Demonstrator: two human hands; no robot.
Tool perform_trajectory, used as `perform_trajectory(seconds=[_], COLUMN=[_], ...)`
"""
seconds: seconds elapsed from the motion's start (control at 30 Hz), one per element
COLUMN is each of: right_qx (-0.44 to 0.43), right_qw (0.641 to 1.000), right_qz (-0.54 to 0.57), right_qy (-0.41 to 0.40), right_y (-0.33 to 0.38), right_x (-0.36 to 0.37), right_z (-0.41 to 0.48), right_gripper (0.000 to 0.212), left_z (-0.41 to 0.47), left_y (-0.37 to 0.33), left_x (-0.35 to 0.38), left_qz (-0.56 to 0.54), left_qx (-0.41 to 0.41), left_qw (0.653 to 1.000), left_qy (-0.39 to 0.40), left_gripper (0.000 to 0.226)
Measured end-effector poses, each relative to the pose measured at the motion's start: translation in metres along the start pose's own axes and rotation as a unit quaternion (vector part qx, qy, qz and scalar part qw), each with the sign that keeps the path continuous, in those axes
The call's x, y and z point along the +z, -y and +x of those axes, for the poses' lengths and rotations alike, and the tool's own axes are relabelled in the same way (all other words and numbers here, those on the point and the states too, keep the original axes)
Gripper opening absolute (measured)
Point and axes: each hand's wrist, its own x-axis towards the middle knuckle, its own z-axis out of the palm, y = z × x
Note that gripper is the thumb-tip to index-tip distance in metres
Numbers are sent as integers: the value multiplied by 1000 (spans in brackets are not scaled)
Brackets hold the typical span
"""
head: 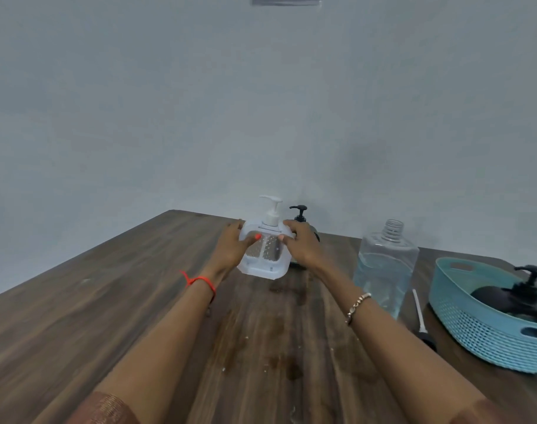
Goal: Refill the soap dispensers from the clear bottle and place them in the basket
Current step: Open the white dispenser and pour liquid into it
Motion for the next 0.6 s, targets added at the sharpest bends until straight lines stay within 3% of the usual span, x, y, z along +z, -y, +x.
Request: perform_trajectory(seconds=[0.2, 0.27, 0.33, 0.47, 0.6], right_qx=[18, 2, -5, -3, -40], right_qw=[997, 996, 996, 993, 994], right_qz=[66, 45, 6, 4, 36], right_qy=[-35, -75, -93, -120, -94], right_y=[11, 14, 14, 18, 23], right_x=[-42, -44, -45, -48, -58], right_z=[-25, -35, -41, -50, -57], right_gripper=[41, 47, 33, 50, 45], left_z=[-14, -24, -35, -49, -57], left_y=[-17, -24, -30, -37, -44], left_x=[10, 18, 26, 30, 27], left_qz=[-76, -89, -103, -108, -120], left_qx=[-42, -40, -41, -28, -15], left_qw=[993, 991, 988, 986, 981], left_qy=[78, 95, 111, 126, 149], left_gripper=[33, 36, 39, 35, 35])
